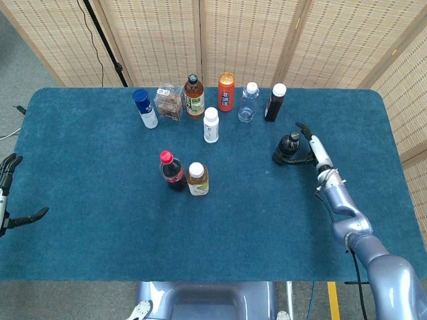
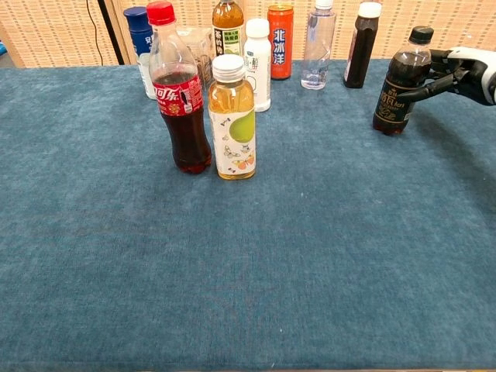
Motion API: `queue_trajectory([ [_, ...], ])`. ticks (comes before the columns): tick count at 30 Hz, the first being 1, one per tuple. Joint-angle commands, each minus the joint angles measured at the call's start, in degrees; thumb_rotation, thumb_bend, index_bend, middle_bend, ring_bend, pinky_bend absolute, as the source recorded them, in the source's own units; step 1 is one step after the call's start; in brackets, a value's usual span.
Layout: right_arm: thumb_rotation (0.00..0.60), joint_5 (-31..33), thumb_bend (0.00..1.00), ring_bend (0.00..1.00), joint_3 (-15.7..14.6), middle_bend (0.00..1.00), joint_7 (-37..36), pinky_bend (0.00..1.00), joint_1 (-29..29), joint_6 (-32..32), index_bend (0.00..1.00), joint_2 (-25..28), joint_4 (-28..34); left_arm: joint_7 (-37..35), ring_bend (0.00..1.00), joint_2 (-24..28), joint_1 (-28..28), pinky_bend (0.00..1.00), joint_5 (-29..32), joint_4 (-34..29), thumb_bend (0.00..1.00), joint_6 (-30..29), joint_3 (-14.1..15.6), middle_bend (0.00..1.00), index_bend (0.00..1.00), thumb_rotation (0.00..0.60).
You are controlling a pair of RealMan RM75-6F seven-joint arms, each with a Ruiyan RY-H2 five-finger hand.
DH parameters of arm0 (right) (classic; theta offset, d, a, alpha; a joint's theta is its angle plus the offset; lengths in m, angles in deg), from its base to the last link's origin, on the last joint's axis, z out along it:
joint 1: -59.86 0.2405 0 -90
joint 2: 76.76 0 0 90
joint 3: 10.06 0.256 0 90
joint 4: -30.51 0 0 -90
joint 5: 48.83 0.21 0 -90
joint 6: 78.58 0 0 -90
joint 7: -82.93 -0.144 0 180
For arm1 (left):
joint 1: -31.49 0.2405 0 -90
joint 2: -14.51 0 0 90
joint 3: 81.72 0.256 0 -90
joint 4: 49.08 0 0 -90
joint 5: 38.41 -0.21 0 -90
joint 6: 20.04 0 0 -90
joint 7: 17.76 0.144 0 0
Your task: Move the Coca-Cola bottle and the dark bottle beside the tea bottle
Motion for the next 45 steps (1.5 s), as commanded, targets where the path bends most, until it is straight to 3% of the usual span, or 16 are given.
queue_trajectory([
  [1, 0.6, 2.63, 0.05, 0.37, 2.23, 0.33, 2.59, 0.43, 0.81, 0.21, 0.29, -2.55, -2.7, -0.37, 0.0, 0.08, 0.12, 0.0, -0.09, 0.11, 0.14, 0.16, -0.11, 0.0, 0.0, 0.6],
  [2, 0.6, 3.35, 0.09, 0.44, 2.86, 0.4, 3.29, 0.51, 0.88, 0.45, 0.36, -3.1, -3.25, -0.54, 0.0, 0.12, 0.16, 0.0, -0.15, 0.1, 0.14, 0.19, -0.12, 0.0, 0.0, 0.6],
  [4, 0.6, 4.67, 0.3, 0.58, 4.04, 0.53, 4.91, 0.68, 0.83, 1.57, 0.49, -4.11, -4.0, -0.83, 0.0, 0.21, 0.26, 0.0, -0.31, 0.1, 0.14, 0.27, -0.15, 0.0, 0.0, 0.6],
  [7, 0.6, 5.62, 0.47, 0.65, 4.91, 0.6, 7.73, 0.77, 0.43, 3.96, 0.56, -4.84, -4.18, -1.31, 0.0, 0.33, 0.41, 0.0, -0.65, 0.12, 0.14, 0.26, -0.24, 0.0, 0.0, 0.6],
  [9, 0.6, 5.99, 0.5, 0.66, 5.29, 0.61, 9.75, 0.79, -0.02, 5.9, 0.57, -4.86, -3.67, -1.69, 0.0, 0.41, 0.57, 0.0, -0.97, 0.11, 0.14, 0.13, -0.31, 0.0, 0.0, 0.6],
  [18, 0.6, 5.53, 0.54, 0.66, 5.35, 0.61, 13.98, 0.79, -4.0, 14.26, 0.58, 0.29, 6.74, -3.85, 0.0, 1.09, 1.25, 0.0, -3.53, -0.01, 0.14, -0.34, 0.08, 0.0, 0.0, 0.6],
  [23, 0.6, 3.4, 0.59, 0.66, 3.43, 0.61, 17.57, 0.79, -8.73, 20.15, 0.57, 7.72, 20.07, -5.53, 0.0, 1.59, 1.71, 0.0, -5.39, 0.17, 0.14, -0.79, 0.5, 0.0, 0.0, 0.6],
  [30, 0.6, 0.34, 0.59, 0.66, 0.09, 0.61, 28.39, 0.79, -13.49, 25.9, 0.57, 16.26, 38.37, -7.53, 0.0, 1.99, 2.02, 0.0, -7.89, 0.8, 0.14, -0.77, 1.36, 0.0, 0.0, 0.6],
  [38, 0.6, -1.64, 0.59, 0.66, -2.75, 0.62, 35.46, 0.79, -14.92, 27.13, 0.58, 16.84, 48.04, -9.22, 0.0, 2.35, 2.71, 0.0, -10.29, 1.3, 0.14, -2.0, 2.04, 0.0, 0.0, 0.6],
  [45, 0.6, -1.08, 0.59, 0.66, -2.38, 0.62, 40.85, 0.79, -13.4, 26.13, 0.58, 12.24, 49.99, -9.83, 0.0, 2.46, 2.86, 0.0, -10.96, 1.66, 0.14, -2.1, 2.33, 0.0, 0.0, 0.6],
])
